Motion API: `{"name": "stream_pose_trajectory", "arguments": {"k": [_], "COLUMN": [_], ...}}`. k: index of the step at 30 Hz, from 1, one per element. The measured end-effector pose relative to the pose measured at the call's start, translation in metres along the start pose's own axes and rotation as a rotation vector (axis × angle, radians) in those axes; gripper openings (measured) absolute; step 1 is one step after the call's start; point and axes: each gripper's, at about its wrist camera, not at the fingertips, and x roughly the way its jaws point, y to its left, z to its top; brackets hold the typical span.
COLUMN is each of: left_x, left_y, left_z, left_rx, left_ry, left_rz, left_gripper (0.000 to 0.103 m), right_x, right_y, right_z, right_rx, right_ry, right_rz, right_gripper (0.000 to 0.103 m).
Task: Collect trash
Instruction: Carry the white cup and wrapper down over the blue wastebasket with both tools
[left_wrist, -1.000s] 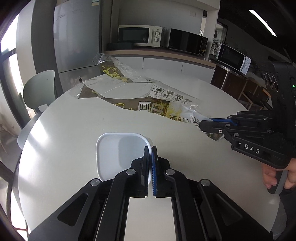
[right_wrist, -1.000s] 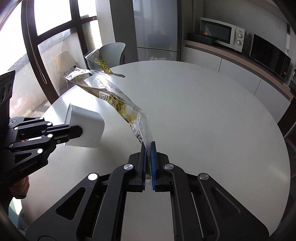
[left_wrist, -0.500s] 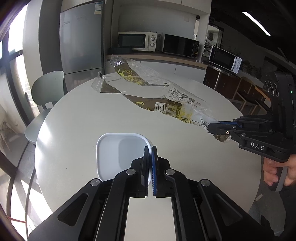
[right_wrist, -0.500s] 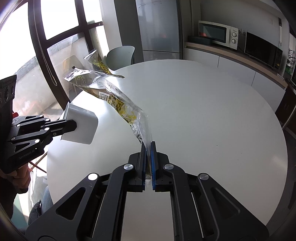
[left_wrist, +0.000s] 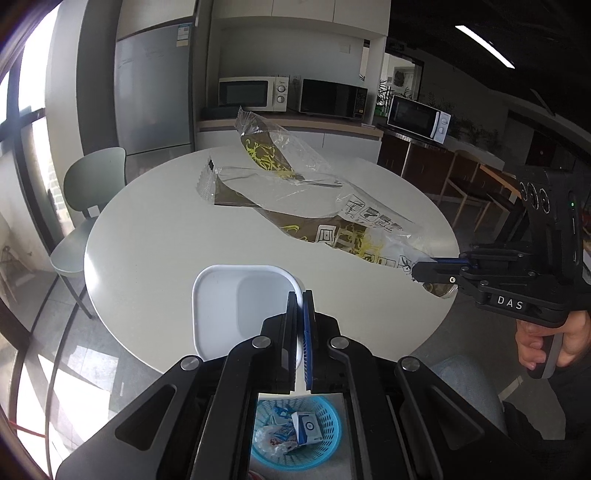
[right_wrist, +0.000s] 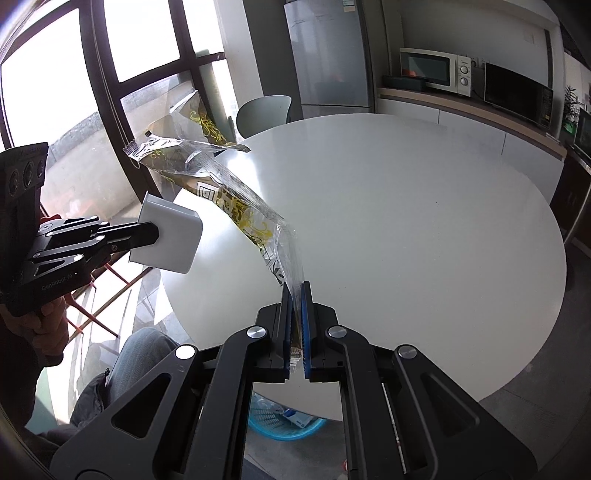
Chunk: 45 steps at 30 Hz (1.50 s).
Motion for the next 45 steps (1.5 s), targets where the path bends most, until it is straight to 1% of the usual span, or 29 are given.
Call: {"name": "stream_pose_trajectory", "arguments": {"k": [2,4,6,10,14,17,18,24,29,34,41,45], "left_x": [-0.008,-0.016,-0.02,-0.023,-0.01,0.008,0.016,0.059,0.099,0.143,0.209,0.246], "left_y": [-0.007,-0.015,-0.019,-0.022,-0.022,-0.018,-0.015,-0.006,0.002,0.017,0.023,0.033], "left_z": [-0.013,-0.026,-0.039,-0.065,-0.091,-0.109,-0.114,-0.139,-0.161,-0.175,-0.208,-0.227], "left_rx": [0.023,0.048,0.064,0.06,0.039,0.017,0.006,-0.054,-0.078,-0.126,-0.151,-0.197], "left_ry": [-0.008,-0.016,-0.012,0.004,0.052,0.099,0.118,0.215,0.305,0.39,0.536,0.626], "left_rz": [-0.002,0.017,0.017,0.015,0.03,0.052,0.049,0.031,0.018,0.012,0.005,0.01], "left_gripper": [0.002,0.002,0.002,0.002,0.002,0.002,0.002,0.002,0.002,0.002,0.002,0.002], "right_x": [-0.008,-0.013,-0.019,-0.023,-0.014,0.001,0.013,0.059,0.103,0.143,0.205,0.245], "right_y": [0.01,0.019,0.029,0.046,0.053,0.05,0.045,0.032,0.016,-0.004,-0.026,-0.031], "right_z": [-0.017,-0.037,-0.054,-0.083,-0.112,-0.13,-0.129,-0.153,-0.173,-0.195,-0.22,-0.238], "right_rx": [-0.014,-0.034,-0.051,-0.101,-0.114,-0.102,-0.1,-0.049,0.003,0.059,0.115,0.142], "right_ry": [-0.005,-0.006,-0.007,0.007,0.058,0.105,0.125,0.232,0.329,0.416,0.542,0.624], "right_rz": [0.002,-0.024,-0.007,-0.005,-0.016,-0.013,-0.015,-0.008,0.007,0.023,0.047,0.059], "right_gripper": [0.004,0.004,0.004,0.004,0.004,0.004,0.004,0.004,0.004,0.004,0.004,0.004]}}
